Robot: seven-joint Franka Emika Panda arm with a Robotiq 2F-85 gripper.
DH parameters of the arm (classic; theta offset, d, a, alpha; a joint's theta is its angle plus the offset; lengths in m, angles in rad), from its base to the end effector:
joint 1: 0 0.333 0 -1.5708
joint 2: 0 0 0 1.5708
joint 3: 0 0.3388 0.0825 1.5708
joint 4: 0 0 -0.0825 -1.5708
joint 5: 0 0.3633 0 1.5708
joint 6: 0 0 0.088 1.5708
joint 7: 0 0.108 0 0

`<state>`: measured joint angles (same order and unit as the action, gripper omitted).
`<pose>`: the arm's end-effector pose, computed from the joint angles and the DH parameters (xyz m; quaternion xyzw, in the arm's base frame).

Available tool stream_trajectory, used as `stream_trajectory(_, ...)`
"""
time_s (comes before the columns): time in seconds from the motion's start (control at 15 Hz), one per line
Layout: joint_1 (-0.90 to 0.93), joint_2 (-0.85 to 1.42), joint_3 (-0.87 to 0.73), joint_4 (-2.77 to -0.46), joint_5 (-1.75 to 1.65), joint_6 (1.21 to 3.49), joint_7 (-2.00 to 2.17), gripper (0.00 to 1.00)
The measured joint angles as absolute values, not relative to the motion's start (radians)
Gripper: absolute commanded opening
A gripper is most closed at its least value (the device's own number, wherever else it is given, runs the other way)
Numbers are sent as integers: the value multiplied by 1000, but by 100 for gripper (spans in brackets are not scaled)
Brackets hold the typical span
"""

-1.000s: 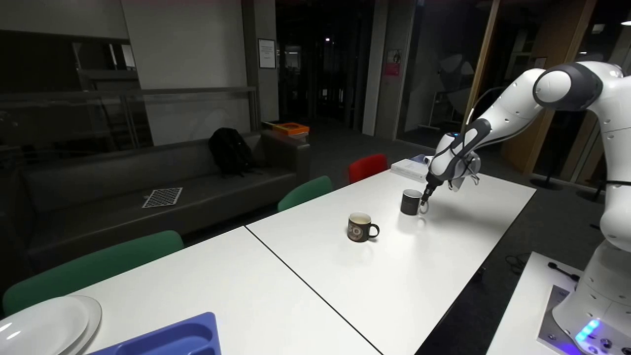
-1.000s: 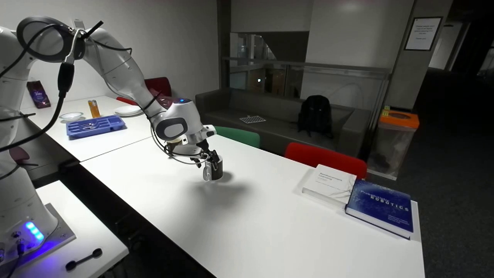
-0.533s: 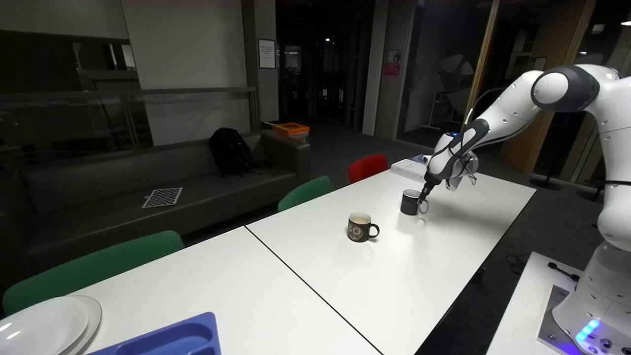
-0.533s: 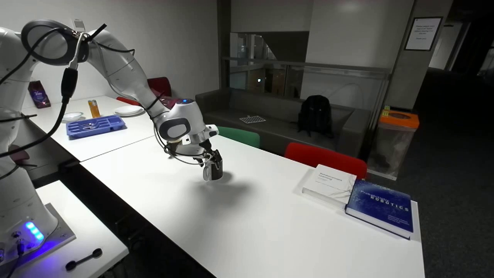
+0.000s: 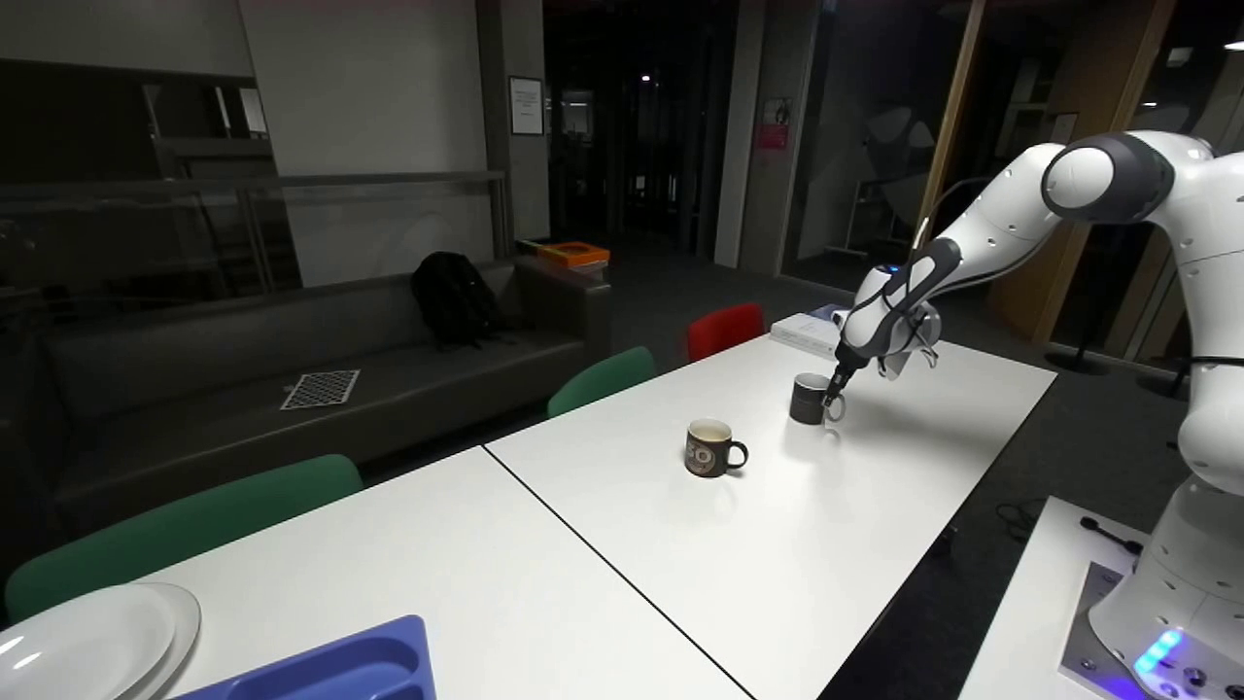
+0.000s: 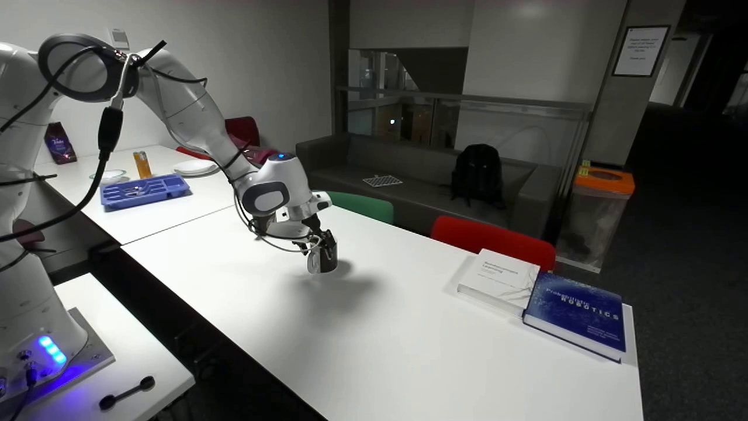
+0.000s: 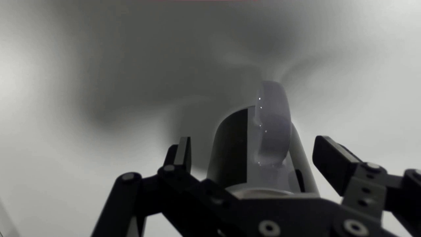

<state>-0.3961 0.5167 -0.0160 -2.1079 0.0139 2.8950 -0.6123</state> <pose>0.5533 -0.2423 0.2312 0.9864 0.0942 0.1170 0.0671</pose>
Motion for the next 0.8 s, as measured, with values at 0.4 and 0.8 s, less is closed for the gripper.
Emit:
stream_trajectory(0.4, -396, 517, -20, -2107, 13, 2884, -612, 28)
stream_trajectory(0.8, -401, 518, -22, -2099, 13, 2848, -613, 3)
